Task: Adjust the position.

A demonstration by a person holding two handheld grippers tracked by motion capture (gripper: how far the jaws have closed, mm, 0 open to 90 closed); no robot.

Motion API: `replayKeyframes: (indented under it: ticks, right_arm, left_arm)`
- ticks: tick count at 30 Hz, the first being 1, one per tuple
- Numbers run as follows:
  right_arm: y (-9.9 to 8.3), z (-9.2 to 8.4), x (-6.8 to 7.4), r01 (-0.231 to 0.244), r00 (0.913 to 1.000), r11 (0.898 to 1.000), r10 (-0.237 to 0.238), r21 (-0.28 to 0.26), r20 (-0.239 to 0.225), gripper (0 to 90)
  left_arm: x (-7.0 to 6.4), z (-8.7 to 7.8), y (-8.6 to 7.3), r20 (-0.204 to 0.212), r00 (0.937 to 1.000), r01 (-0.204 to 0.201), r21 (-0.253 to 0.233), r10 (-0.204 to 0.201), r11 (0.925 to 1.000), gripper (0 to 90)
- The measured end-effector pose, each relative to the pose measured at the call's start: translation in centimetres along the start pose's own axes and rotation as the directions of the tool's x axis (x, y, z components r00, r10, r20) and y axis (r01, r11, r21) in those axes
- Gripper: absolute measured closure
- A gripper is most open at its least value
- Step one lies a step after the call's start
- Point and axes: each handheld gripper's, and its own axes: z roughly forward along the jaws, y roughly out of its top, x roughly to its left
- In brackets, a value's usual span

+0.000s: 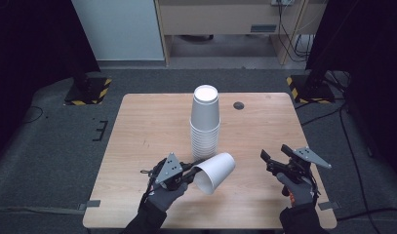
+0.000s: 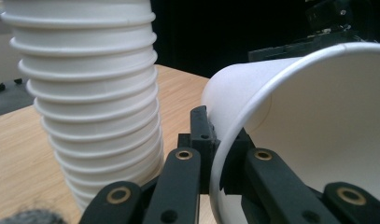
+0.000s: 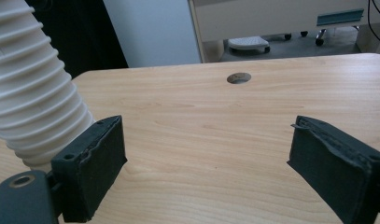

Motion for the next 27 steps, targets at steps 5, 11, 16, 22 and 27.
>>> replayKeyframes:
  ticks: [5,11,16,22,27]
  right_arm:
    - [-0.3,0.1,0.0,0.033,0.9993,0.999,-0.033,0.022,0.015,10.5]
    - [-0.7,0.3,-0.1,0.053,0.9983,0.997,-0.054,0.049,0.023,10.5]
    - [-0.9,0.3,-0.1,0.06,0.9976,0.996,-0.062,0.063,0.028,10.5]
    - [-1.1,0.4,-0.4,0.062,0.9968,0.995,-0.066,0.079,0.045,10.4]
    - [-1.1,0.4,-0.4,0.062,0.9964,0.995,-0.067,0.084,0.051,10.2]
  left_arm:
    - [0.5,-1.1,-0.6,-0.011,0.9999,0.012,0.009,-0.012,0.9999,85.8]
    - [1.0,-2.2,-1.3,-0.023,0.9992,0.034,0.02,-0.033,0.9992,85.8]
    - [1.4,-3.2,-1.4,-0.044,0.9982,0.042,0.02,-0.041,0.9989,85.8]
    - [2.0,-4.7,-1.8,-0.081,0.9956,0.048,0.024,-0.046,0.9986,85.7]
    - [2.6,-6.2,-2.4,-0.119,0.9913,0.061,0.033,-0.057,0.9976,85.7]
